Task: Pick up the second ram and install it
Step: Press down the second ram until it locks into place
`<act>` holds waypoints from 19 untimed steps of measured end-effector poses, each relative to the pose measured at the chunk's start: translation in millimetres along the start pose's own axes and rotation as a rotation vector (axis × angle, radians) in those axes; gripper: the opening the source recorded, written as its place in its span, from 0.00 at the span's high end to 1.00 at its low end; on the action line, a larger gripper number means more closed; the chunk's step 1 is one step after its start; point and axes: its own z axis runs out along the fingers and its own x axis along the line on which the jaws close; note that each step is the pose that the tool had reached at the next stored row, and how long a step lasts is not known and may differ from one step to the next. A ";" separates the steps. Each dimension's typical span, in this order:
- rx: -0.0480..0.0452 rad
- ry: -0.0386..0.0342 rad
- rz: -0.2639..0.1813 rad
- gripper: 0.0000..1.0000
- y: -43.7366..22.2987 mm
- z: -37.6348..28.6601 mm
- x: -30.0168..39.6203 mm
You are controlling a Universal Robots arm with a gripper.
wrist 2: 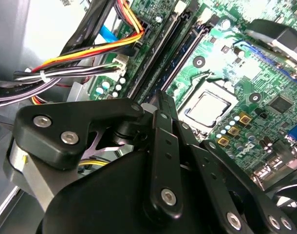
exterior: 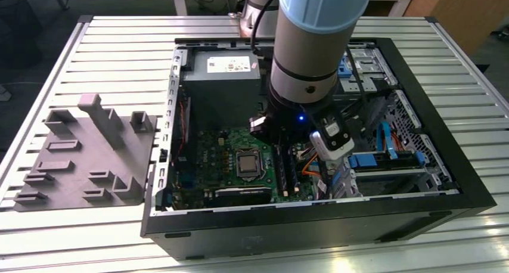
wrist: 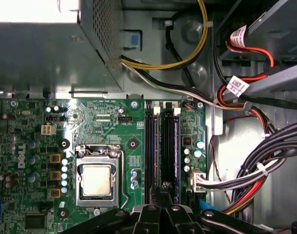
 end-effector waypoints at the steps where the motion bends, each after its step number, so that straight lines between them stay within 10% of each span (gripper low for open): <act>1: 0.0000 0.0000 0.000 0.89 -0.9 0.0 0.0; 19: 0.0000 0.0000 0.000 0.89 -9.8 -0.6 -0.3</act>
